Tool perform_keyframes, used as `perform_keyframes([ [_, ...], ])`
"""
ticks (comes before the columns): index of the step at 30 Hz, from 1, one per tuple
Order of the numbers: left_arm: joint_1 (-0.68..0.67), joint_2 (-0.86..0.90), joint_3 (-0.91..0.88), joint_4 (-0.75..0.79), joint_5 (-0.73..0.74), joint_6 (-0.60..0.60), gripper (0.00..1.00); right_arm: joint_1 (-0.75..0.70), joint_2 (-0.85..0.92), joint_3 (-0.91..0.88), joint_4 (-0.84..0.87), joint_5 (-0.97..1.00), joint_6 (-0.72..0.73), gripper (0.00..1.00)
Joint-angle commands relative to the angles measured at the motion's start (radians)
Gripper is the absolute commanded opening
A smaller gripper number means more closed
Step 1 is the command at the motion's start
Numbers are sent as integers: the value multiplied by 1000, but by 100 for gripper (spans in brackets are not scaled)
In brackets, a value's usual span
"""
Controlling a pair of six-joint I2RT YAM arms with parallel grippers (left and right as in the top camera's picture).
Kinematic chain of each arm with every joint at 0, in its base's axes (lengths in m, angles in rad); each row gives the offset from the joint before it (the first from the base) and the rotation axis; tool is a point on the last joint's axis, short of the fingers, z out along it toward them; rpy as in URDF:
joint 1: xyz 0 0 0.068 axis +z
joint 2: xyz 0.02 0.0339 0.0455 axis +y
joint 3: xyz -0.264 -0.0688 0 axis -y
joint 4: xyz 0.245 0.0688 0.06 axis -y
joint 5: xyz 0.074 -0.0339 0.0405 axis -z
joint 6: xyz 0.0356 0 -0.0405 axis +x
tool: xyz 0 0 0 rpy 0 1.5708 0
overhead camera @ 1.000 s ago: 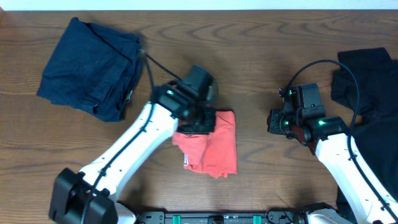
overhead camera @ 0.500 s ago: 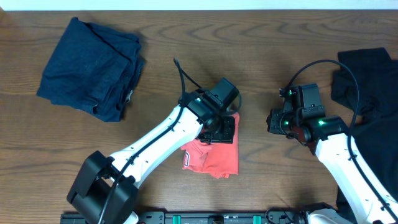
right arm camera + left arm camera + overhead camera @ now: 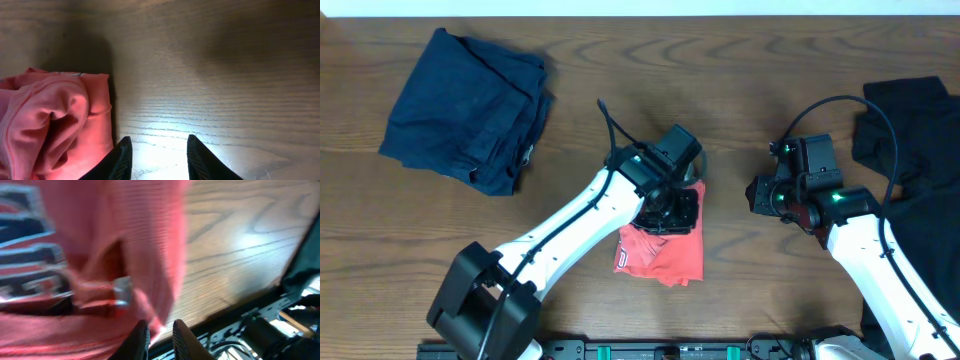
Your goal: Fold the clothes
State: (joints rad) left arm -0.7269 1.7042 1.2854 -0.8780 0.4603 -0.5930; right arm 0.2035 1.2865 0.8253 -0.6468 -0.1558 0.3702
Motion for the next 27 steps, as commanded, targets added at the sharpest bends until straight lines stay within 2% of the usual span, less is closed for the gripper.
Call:
perform_keyframes([
  [1,60,-55,27,-56,-92,28,19,-5,-5,10,0,11,-6,37],
  [6,146,-119,30,-132,-180,103,23,-5,-5,10,1,11,-9,38],
  [10,177,-120,18,-192,-296,142,33,-6,-5,10,0,10,-9,40],
  [14,174,-106,-60,-146,-296,163,32,-6,-5,10,-1,10,-9,40],
  [15,173,-97,-86,-125,-288,163,25,-6,-5,10,0,10,-9,40],
  [17,172,-85,-126,-78,-231,162,9,-6,-5,10,-1,10,-9,40],
  [18,169,-80,-140,-52,-184,162,6,-6,-5,10,-1,10,-9,40],
  [23,84,-77,-176,82,94,163,6,-6,-5,10,-1,10,-9,40],
  [27,-36,-77,-176,101,131,163,6,-6,-5,10,14,-27,-10,42],
])
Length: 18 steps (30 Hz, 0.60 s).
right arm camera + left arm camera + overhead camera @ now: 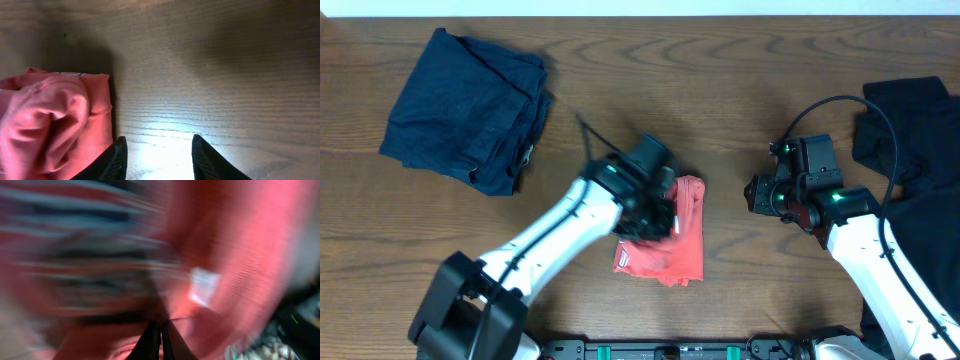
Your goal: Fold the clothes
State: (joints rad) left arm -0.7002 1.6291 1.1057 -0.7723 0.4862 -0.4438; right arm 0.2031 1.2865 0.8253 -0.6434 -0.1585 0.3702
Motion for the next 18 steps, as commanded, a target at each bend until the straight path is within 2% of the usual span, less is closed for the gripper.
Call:
perform_keyframes([
  [1,-81,-2,3,-7,105,14,6,-6,-5,10,24,-55,-29,45],
  [5,-78,-9,15,-52,105,14,6,-5,-5,10,82,-250,-140,54],
  [11,63,-61,92,-193,104,58,9,34,5,10,50,-269,-167,65],
  [15,163,-113,109,-208,29,100,17,116,45,9,29,-268,-246,73],
  [18,216,-122,109,-208,-45,115,28,189,101,8,34,-269,-289,74],
])
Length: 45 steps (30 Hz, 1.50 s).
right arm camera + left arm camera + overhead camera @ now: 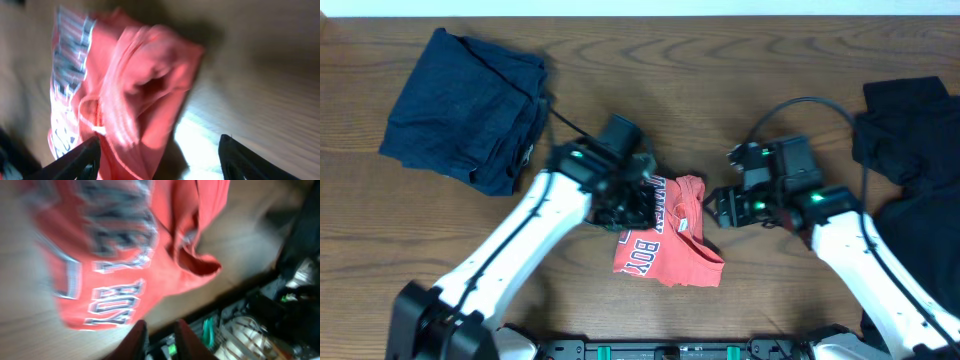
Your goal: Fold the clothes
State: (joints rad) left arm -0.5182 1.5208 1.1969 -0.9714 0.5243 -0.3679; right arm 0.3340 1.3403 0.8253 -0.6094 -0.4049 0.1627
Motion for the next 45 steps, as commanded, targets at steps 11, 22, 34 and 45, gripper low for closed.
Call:
perform_keyframes([
  [11,69,48,-18,-4,-118,110,38,161,187,9,98,93,-2,11],
  [22,66,198,-35,60,-53,109,37,18,84,11,-2,96,16,49],
  [34,35,213,-35,61,-54,109,36,20,42,11,146,12,16,80],
  [45,34,213,-35,64,-55,109,36,78,200,11,249,207,138,8],
])
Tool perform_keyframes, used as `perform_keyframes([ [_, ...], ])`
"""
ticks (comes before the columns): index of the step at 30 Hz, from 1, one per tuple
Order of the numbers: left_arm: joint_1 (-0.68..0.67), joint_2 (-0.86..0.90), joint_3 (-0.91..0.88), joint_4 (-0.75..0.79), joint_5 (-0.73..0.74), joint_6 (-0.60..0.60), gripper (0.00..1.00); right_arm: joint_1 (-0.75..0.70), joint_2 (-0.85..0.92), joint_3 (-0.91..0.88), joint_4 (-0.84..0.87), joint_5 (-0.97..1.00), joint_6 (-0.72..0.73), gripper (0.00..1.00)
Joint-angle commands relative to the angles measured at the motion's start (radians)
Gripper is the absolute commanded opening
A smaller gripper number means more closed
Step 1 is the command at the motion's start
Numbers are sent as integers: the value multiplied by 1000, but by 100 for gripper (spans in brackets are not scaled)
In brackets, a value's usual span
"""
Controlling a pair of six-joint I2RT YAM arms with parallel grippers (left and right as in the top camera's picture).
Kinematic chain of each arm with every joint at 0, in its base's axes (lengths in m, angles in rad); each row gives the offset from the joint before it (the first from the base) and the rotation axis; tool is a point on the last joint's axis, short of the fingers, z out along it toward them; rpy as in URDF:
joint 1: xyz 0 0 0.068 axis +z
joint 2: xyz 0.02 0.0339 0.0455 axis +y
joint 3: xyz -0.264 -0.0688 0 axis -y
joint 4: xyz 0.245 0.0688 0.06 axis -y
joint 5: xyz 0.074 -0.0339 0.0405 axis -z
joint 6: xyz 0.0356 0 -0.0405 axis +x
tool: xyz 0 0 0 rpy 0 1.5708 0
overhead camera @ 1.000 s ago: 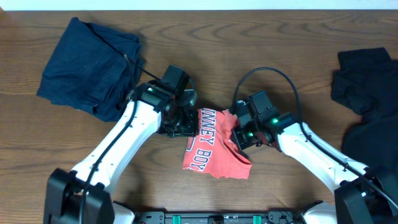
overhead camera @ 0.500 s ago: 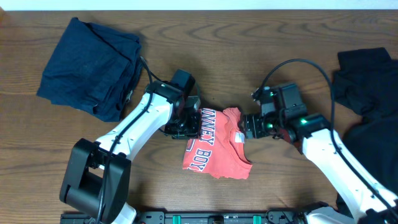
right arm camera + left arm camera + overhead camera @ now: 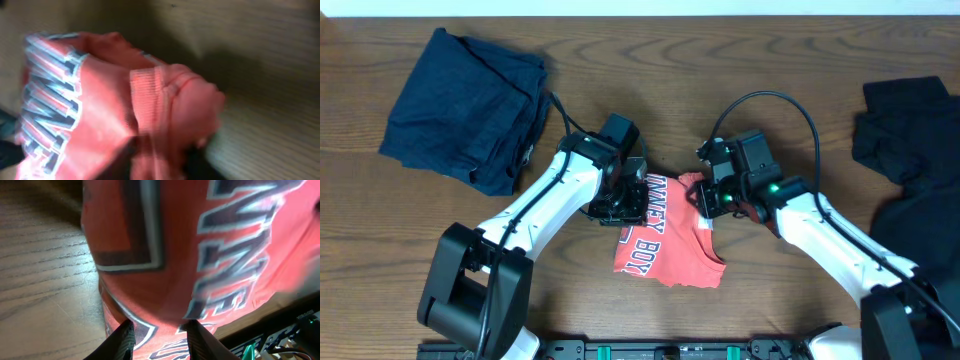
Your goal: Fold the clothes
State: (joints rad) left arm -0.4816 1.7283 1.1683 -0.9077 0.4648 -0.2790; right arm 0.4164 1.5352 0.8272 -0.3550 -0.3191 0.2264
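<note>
A red shirt (image 3: 665, 235) with dark block lettering lies crumpled near the table's front middle. My left gripper (image 3: 625, 203) is at its left edge. In the left wrist view the gripper (image 3: 160, 341) is open, and the red shirt (image 3: 200, 255) lies between and beyond its spread fingers (image 3: 122, 340). My right gripper (image 3: 705, 197) is at the shirt's upper right corner. The right wrist view is blurred: the gripper (image 3: 164, 160) has dark fingers apart on either side of a bunched fold of the shirt (image 3: 100, 100).
A folded navy garment (image 3: 465, 110) lies at the back left. Black clothes (image 3: 910, 130) are heaped at the right edge. Bare wooden table (image 3: 770, 80) runs between them. Rails and cables run along the front edge.
Both grippers have moved onto the shirt, left at its left edge, right at its upper right corner. The left jaws are wider. The right jaws are narrower, with fabric between them.
The left gripper was over the bunched shirt with narrow jaws, the right open and apart to the right. Then the left was shut on the fabric. Then the shirt lay spread with its lettering up and both grippers beside it. Now both straddle its edges.
</note>
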Motion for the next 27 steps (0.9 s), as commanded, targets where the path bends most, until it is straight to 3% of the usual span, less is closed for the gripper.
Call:
perform_keyframes([
  [1,-2,5,-7,1,-2,21,36,-14,4,10,-17,154,100,4],
  [4,-2,5,-7,1,-13,21,36,-65,3,10,-47,155,148,2],
  [6,-2,5,-7,1,-13,22,36,-102,2,10,-68,103,154,30],
  [9,-2,5,-7,0,-13,24,36,-153,1,10,-98,18,151,39],
  [11,-2,5,-7,0,-8,24,32,-186,-5,10,-110,-24,132,38],
  [13,-2,1,-4,0,32,25,29,-206,-16,10,-109,-81,75,24],
  [15,-2,-7,6,2,113,58,29,-212,-35,10,-105,-106,24,25],
  [17,-2,-20,18,1,160,73,29,-212,-53,10,-101,-101,-8,35],
  [19,-2,-37,23,6,157,80,29,-212,-68,10,-87,-106,-25,54],
  [23,-3,-49,23,50,153,84,29,-204,-68,10,-55,-104,-26,67],
  [25,-6,-48,21,74,148,85,29,-194,-58,10,-43,-104,-26,68],
  [27,-20,-43,14,97,98,85,29,-179,-36,10,-32,-100,-26,54],
])
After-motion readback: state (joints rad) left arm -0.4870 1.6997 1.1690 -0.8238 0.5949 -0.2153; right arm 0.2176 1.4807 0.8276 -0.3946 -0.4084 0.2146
